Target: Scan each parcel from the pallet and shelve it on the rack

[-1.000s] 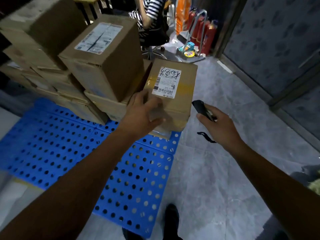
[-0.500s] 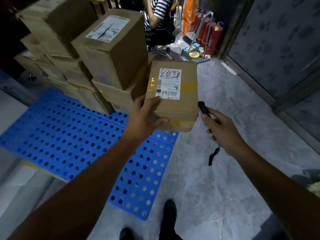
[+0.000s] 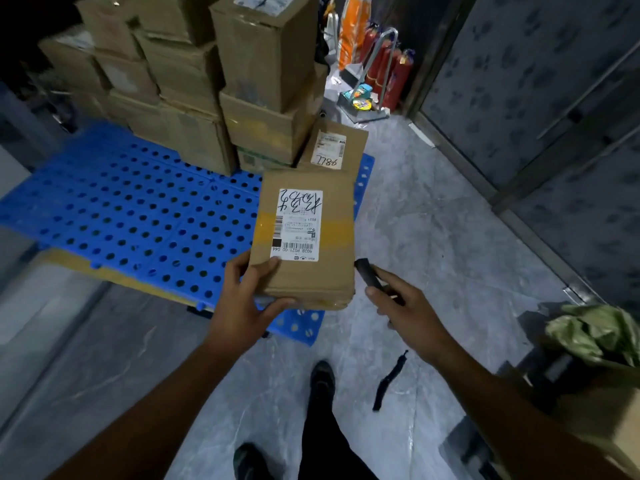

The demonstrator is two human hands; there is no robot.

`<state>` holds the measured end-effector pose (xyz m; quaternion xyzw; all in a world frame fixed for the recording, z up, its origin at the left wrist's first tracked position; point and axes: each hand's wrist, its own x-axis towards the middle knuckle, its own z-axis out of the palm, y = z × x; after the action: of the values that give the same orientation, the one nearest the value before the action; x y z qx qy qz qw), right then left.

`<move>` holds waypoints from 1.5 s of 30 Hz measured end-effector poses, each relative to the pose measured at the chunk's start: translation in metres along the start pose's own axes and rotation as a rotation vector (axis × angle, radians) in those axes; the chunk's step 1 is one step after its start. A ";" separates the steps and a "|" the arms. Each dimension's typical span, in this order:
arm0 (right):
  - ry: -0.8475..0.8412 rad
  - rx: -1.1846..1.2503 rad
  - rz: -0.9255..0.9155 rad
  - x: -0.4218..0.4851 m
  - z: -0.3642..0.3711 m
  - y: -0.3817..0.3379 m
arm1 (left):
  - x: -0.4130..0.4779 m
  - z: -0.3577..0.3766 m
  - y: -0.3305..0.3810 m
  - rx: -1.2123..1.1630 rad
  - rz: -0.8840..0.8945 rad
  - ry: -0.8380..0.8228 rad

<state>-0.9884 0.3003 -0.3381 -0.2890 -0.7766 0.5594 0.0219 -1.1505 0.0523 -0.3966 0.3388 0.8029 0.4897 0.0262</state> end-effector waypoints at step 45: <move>-0.526 -0.639 -0.219 0.139 0.106 -0.037 | -0.062 -0.058 -0.063 0.061 -0.517 0.296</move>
<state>-1.1581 0.2679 -0.3851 -0.0445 -0.9162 0.3394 -0.2081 -1.1572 -0.0456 -0.4347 0.0489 0.8720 0.4865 0.0224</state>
